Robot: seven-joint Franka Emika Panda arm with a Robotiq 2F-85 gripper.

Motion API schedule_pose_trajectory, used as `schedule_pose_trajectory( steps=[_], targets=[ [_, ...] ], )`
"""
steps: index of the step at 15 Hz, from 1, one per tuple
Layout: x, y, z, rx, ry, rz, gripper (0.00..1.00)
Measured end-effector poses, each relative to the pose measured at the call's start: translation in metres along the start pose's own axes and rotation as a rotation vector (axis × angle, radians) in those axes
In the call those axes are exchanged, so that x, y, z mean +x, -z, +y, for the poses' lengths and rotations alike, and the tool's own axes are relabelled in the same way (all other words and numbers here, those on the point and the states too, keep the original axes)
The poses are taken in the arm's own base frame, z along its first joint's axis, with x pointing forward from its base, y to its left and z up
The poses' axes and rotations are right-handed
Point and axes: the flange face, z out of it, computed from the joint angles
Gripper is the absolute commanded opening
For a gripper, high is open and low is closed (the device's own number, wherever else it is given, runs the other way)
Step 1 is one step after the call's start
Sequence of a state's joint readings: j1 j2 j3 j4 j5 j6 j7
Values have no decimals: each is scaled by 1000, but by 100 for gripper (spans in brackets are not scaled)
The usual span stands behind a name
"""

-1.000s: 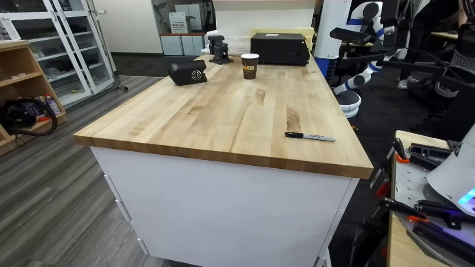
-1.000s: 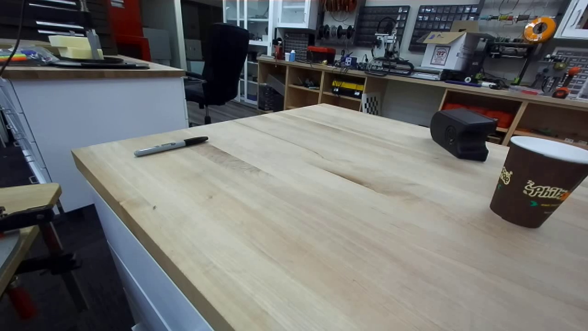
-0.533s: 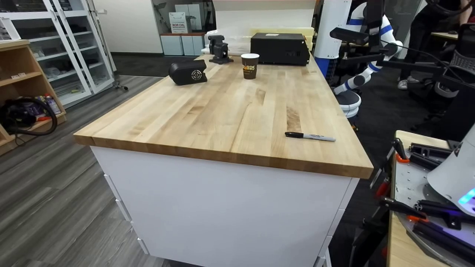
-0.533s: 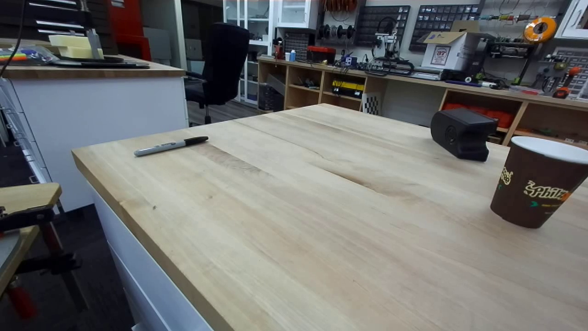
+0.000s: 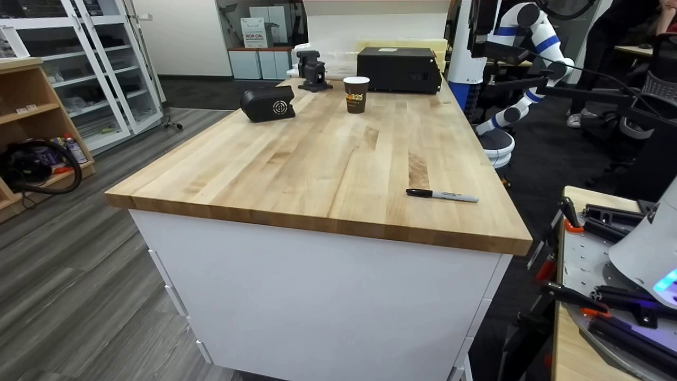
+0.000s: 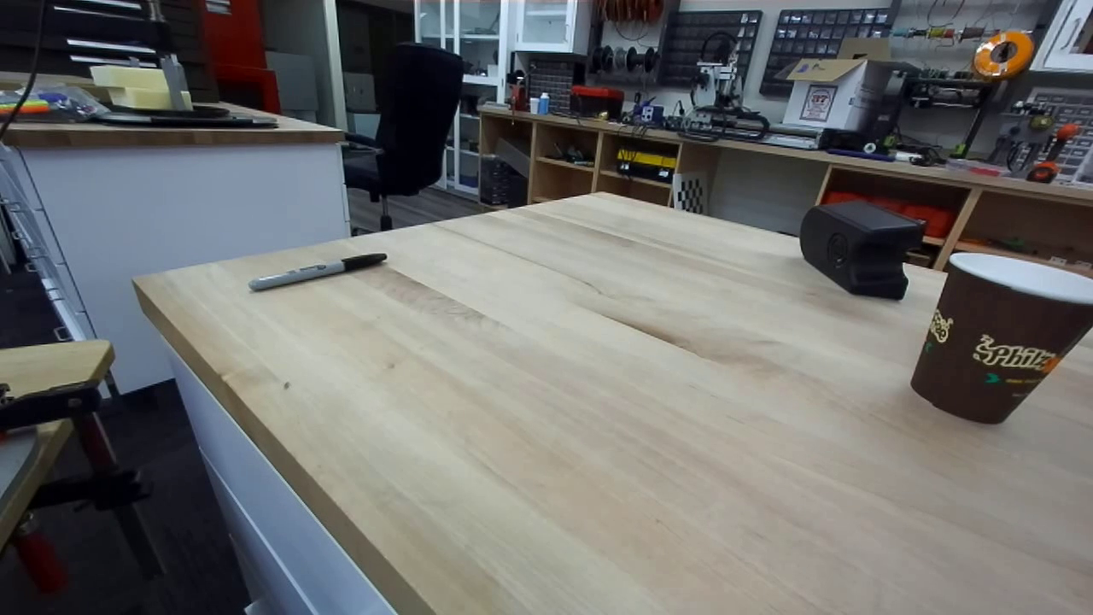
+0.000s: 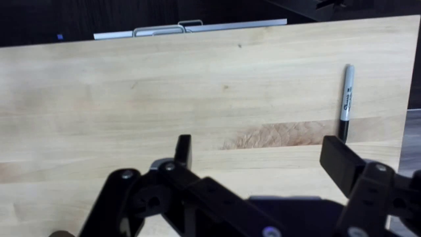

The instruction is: Put the marker in the cup

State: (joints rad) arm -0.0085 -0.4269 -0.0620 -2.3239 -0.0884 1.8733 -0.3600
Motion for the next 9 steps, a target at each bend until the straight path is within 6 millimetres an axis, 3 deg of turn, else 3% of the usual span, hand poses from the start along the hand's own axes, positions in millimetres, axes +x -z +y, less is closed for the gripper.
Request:
schedule_pose_trajectory(
  steps=[4,9],
  targets=[
    [9,-6,3,94,88,68,100],
    [27,-28,-20,178,168,47,100]
  ],
)
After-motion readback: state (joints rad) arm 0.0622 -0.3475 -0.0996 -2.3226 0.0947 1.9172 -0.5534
